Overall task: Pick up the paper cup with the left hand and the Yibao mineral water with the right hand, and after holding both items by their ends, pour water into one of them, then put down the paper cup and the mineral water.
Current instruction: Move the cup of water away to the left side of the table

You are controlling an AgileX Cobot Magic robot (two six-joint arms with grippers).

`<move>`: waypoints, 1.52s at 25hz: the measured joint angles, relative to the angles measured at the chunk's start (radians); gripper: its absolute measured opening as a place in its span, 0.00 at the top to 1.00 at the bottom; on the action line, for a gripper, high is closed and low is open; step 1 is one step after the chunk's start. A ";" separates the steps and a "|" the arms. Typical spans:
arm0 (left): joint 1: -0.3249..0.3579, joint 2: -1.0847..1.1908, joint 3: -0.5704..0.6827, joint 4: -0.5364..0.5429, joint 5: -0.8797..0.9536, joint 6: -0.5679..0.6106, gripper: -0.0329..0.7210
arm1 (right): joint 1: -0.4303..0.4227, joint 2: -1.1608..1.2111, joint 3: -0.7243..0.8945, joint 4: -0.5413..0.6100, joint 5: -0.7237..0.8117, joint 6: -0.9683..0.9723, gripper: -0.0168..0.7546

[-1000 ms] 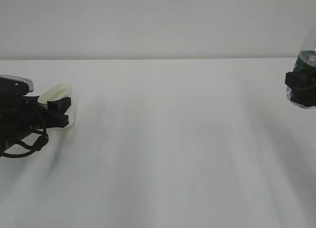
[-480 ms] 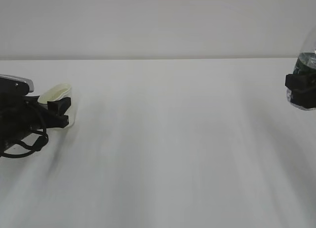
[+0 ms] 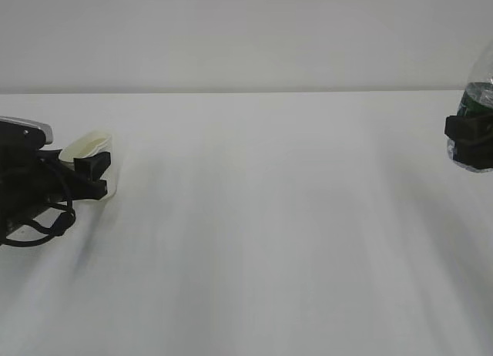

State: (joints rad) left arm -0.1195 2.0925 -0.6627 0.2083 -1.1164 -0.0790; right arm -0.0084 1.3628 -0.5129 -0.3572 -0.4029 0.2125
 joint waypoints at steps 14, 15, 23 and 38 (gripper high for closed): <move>0.000 0.000 0.000 -0.018 0.000 0.000 0.46 | 0.000 0.000 0.000 0.000 0.000 0.000 0.46; 0.000 0.000 0.000 -0.018 0.000 0.000 0.46 | 0.000 0.000 0.000 -0.002 0.001 0.000 0.46; 0.000 0.000 0.000 -0.022 0.000 0.000 0.44 | 0.000 0.000 0.000 -0.002 0.001 0.000 0.46; 0.000 0.000 0.000 -0.022 0.000 0.000 0.33 | 0.000 0.000 0.000 -0.002 0.001 0.000 0.46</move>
State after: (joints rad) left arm -0.1195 2.0925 -0.6627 0.1864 -1.1164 -0.0790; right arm -0.0084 1.3628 -0.5129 -0.3589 -0.4021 0.2125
